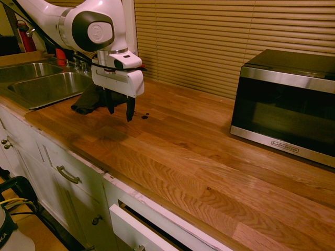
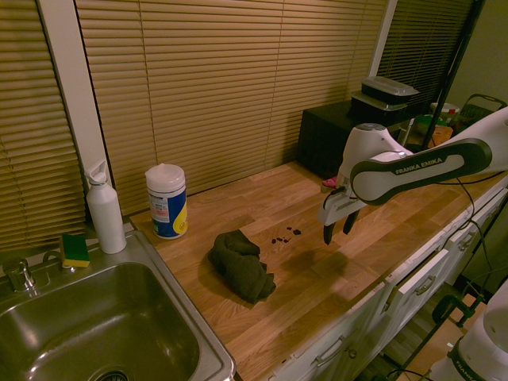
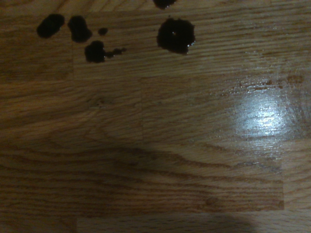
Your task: Clear the spill
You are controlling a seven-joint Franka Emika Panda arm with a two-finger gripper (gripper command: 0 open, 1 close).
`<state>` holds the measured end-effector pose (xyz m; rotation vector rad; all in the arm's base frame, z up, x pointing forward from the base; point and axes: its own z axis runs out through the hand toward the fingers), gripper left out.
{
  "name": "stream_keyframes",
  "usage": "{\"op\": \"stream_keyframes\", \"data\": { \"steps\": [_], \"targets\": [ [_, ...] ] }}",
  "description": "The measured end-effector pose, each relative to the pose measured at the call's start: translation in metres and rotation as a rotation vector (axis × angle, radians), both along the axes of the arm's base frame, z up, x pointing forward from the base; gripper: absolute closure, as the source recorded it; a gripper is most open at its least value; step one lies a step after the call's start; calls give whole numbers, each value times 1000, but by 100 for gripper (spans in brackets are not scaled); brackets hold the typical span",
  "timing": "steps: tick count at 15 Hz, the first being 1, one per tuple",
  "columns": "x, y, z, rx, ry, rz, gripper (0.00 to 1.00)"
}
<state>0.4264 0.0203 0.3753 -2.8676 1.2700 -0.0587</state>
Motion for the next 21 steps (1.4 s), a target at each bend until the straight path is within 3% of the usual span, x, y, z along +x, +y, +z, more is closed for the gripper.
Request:
{"op": "stream_keyframes", "data": {
  "steps": [6, 21],
  "targets": [
    [5, 24, 0, 8, -17, 32, 0],
    [48, 179, 50, 53, -142, 122, 0]
  ]
}}
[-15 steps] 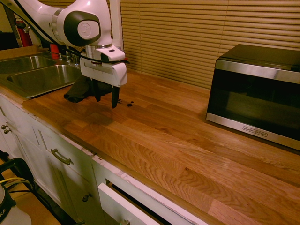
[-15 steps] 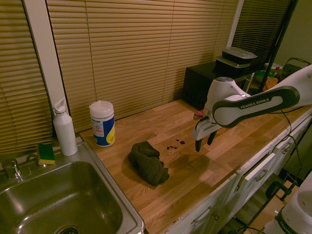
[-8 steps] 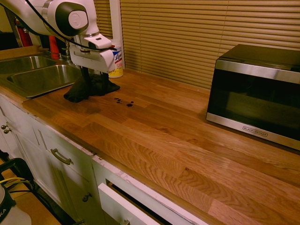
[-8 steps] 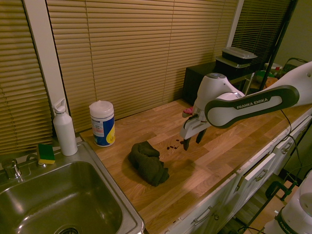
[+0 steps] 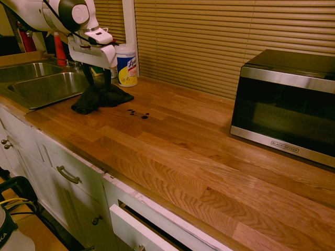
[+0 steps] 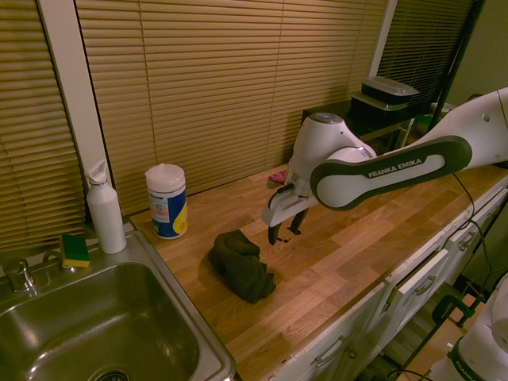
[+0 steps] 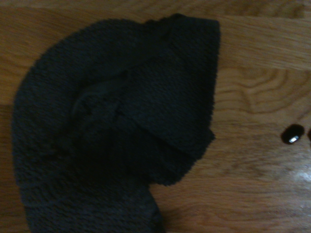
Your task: Clear the spill
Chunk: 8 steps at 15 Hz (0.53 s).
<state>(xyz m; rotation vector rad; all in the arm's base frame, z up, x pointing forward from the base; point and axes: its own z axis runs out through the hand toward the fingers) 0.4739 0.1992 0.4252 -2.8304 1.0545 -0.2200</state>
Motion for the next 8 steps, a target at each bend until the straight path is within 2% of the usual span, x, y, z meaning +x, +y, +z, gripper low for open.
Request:
{"op": "stream_keyframes", "data": {
  "steps": [8],
  "targets": [
    [27, 70, 5, -10, -33, 68, 0]
  ]
}}
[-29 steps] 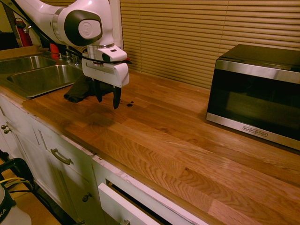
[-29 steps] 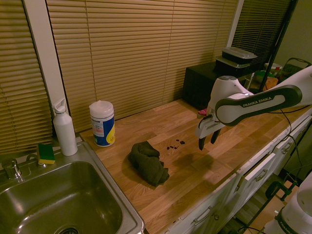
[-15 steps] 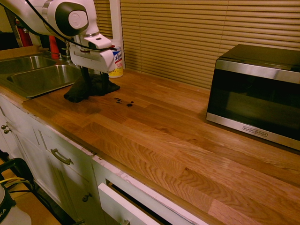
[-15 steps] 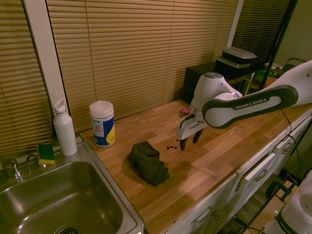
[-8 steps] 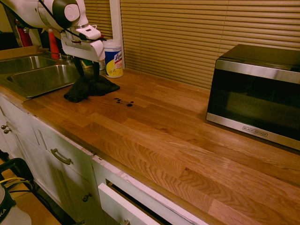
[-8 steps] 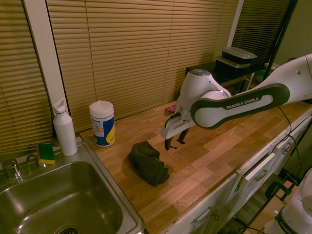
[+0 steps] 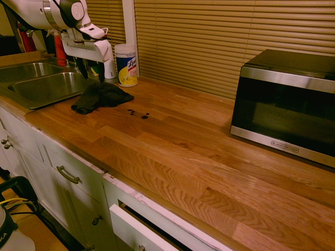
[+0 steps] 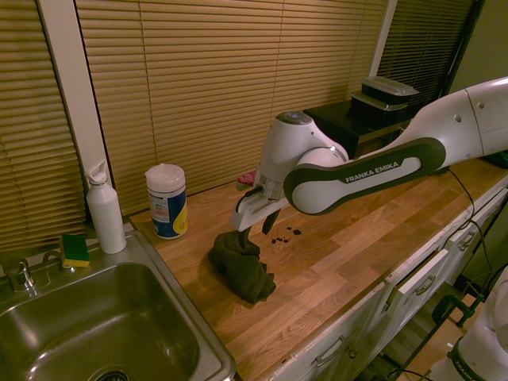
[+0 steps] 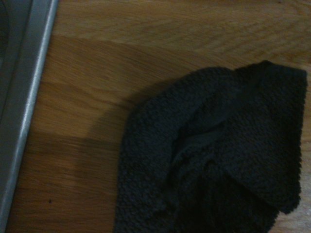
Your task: Clear the spill
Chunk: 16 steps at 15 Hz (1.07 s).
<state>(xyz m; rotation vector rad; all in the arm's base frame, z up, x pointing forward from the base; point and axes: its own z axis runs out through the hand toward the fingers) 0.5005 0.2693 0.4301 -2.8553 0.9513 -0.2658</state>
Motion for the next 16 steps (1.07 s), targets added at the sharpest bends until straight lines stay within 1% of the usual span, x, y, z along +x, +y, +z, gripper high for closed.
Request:
{"op": "stream_keyframes", "data": {
  "steps": [2, 5, 9, 10, 13, 16],
  "targets": [
    [7, 16, -4, -7, 0, 15, 0],
    [17, 41, -24, -32, 5, 23, 0],
    [35, 60, -57, -77, 19, 1, 0],
    [42, 60, -65, -88, 24, -9, 100],
    [53, 60, -80, -102, 39, -33, 100],
    [53, 61, -81, -105, 40, -39, 100]
  ]
}}
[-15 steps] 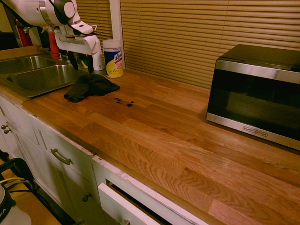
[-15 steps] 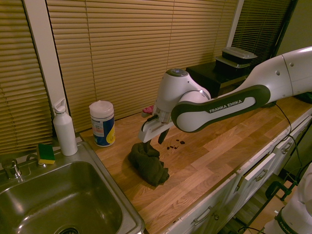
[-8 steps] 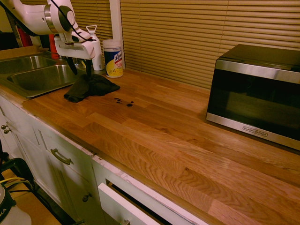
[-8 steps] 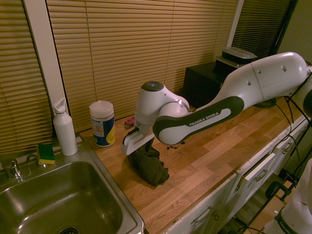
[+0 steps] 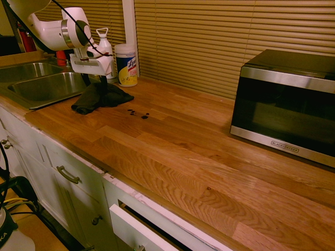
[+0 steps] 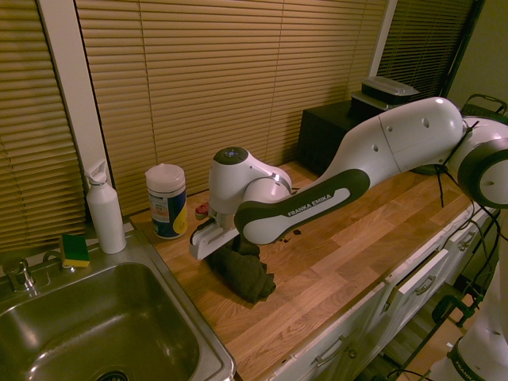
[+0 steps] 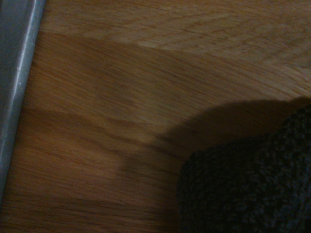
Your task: Clear the spill
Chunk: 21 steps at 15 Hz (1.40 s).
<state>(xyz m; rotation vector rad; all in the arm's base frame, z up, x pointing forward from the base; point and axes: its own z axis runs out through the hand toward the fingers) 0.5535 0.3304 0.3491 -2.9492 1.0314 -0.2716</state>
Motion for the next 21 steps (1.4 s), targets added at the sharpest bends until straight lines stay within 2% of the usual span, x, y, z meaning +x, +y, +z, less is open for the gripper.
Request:
{"op": "stream_keyframes", "data": {
  "steps": [15, 21],
  "targets": [
    [11, -23, -4, -24, 18, -59, 100],
    [32, -79, -1, -37, 27, -123, 100]
  ]
}}
